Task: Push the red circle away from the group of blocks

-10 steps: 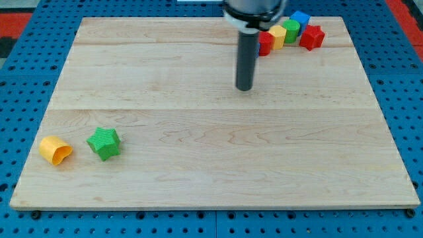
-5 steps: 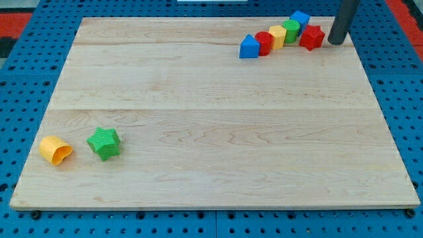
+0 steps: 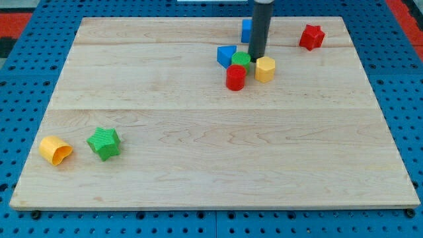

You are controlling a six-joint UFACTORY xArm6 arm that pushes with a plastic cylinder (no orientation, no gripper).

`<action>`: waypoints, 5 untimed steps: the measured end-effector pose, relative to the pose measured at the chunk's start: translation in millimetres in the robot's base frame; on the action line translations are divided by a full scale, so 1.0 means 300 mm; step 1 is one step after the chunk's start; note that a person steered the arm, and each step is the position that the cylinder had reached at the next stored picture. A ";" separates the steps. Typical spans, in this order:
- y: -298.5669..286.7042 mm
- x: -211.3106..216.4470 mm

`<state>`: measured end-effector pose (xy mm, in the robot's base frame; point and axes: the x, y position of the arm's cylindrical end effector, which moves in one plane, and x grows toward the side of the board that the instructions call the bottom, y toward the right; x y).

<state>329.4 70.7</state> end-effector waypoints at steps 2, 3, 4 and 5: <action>-0.130 0.211; -0.187 0.246; -0.189 0.246; -0.110 0.213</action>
